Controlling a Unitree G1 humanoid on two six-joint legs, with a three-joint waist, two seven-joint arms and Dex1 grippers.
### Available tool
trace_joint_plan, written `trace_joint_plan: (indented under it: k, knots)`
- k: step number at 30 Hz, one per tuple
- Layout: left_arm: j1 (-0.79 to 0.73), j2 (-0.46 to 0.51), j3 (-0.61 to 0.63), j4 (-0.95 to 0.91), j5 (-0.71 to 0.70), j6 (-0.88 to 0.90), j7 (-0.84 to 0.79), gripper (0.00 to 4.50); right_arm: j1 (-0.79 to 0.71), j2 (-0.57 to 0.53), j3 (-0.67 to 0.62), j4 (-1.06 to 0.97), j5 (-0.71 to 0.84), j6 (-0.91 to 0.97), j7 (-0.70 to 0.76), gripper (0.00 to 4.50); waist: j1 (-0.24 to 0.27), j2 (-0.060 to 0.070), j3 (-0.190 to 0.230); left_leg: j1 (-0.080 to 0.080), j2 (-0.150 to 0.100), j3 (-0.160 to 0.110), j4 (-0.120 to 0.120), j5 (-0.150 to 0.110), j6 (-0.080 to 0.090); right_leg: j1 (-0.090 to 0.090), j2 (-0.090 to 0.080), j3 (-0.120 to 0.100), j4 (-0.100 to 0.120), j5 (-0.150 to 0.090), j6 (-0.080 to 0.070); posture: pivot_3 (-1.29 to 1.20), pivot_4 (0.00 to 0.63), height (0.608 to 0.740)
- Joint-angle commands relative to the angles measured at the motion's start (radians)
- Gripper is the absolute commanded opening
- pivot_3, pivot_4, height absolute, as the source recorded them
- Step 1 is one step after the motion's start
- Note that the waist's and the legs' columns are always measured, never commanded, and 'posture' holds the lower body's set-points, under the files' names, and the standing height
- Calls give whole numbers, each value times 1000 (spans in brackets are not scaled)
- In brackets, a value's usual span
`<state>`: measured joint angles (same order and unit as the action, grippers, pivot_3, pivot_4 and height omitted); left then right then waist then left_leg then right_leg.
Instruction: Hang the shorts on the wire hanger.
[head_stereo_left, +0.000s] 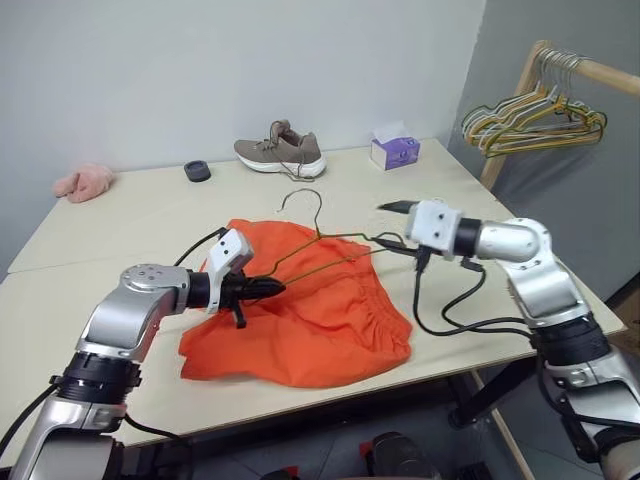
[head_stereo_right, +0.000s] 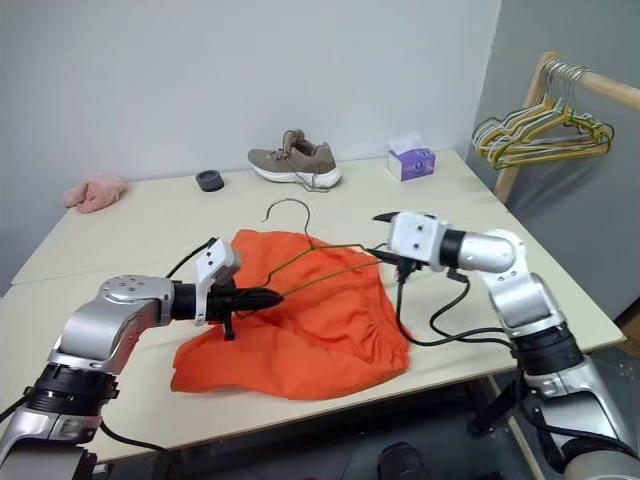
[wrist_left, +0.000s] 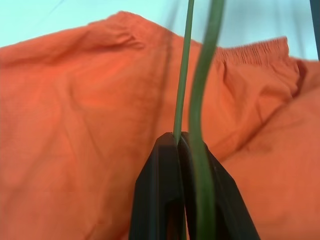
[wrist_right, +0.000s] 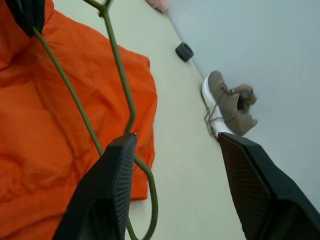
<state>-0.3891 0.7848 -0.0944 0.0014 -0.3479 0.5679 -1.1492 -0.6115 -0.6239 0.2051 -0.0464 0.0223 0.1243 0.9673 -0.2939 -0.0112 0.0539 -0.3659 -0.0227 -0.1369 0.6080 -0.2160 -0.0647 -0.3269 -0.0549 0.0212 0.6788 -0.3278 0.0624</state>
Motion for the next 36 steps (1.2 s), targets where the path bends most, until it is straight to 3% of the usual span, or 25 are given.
trace_joint_plan:
  k: [1,9,17,25,35,36]
  knots:
    - [-7,35,-8,-48,20,-51,-36,0,-14,-35,10,-57,53,136,88,2586,-2,0,0,0,0,0,0,0,0,0,0,0,0,0,0,-300,0,740]
    - [-11,42,-20,-68,33,-68,-54,0,-74,-83,138,-7,-17,193,208,2586,-11,1,1,0,0,1,0,0,0,-1,0,0,0,0,0,-296,0,740]
    - [0,42,-28,-98,46,-74,-60,0,-141,-48,224,71,-64,220,268,2586,-10,0,1,-2,0,1,0,0,0,-2,0,0,0,0,0,-292,0,740]
    - [7,30,-33,-116,51,-75,-56,0,-129,-39,233,92,-53,218,324,33,-9,0,1,-2,0,0,0,0,0,-2,0,-1,0,0,0,-287,0,740]
    - [-1,-5,-22,-93,55,-96,-26,0,-99,-65,213,61,-42,235,347,33,-10,0,1,-2,0,0,0,0,0,-2,0,-1,0,0,0,-296,0,740]
    - [-3,-7,-20,-85,61,-103,-19,490,-96,-68,209,57,-40,240,347,0,-10,0,1,-2,0,0,0,0,0,-2,0,-1,0,0,0,-297,0,740]
